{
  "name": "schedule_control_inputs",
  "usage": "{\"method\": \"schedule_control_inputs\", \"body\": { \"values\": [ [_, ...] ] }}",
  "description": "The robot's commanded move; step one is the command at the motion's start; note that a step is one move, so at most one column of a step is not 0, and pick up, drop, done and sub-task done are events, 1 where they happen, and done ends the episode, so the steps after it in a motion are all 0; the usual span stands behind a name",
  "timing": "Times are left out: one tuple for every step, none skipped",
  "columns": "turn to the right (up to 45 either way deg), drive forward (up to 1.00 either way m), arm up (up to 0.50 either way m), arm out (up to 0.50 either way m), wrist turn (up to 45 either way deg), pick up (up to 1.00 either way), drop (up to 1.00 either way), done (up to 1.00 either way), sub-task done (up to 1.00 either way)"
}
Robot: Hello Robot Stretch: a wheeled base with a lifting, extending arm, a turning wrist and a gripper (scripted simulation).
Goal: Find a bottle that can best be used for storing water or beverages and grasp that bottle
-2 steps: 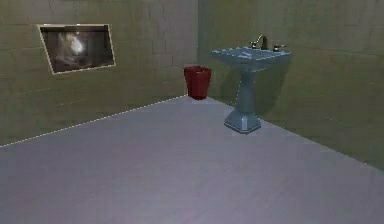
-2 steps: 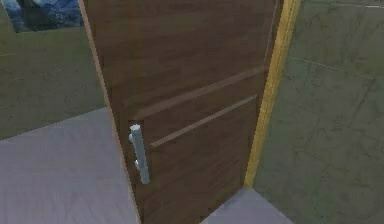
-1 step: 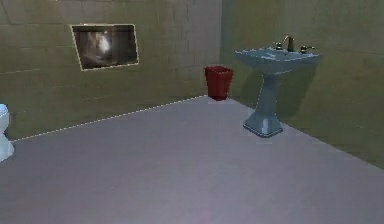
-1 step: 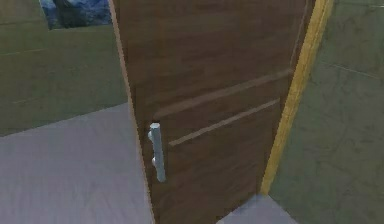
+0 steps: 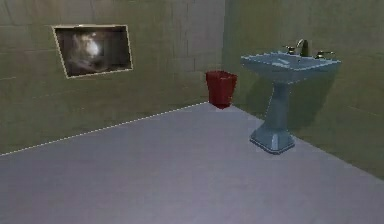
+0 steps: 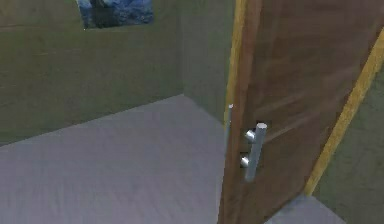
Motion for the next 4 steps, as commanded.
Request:
{"method": "schedule_control_inputs", "body": {
  "values": [
    [45.0,0.0,0.0,0.0,0.0,0.0,0.0,0.0,0.0],
    [9.0,0.0,0.0,0.0,0.0,0.0,0.0,0.0,0.0],
    [3.0,0.0,0.0,0.0,0.0,0.0,0.0,0.0,0.0],
    [0.0,0.65,0.0,0.0,0.0,0.0,0.0,0.0,0.0]
  ]
}}
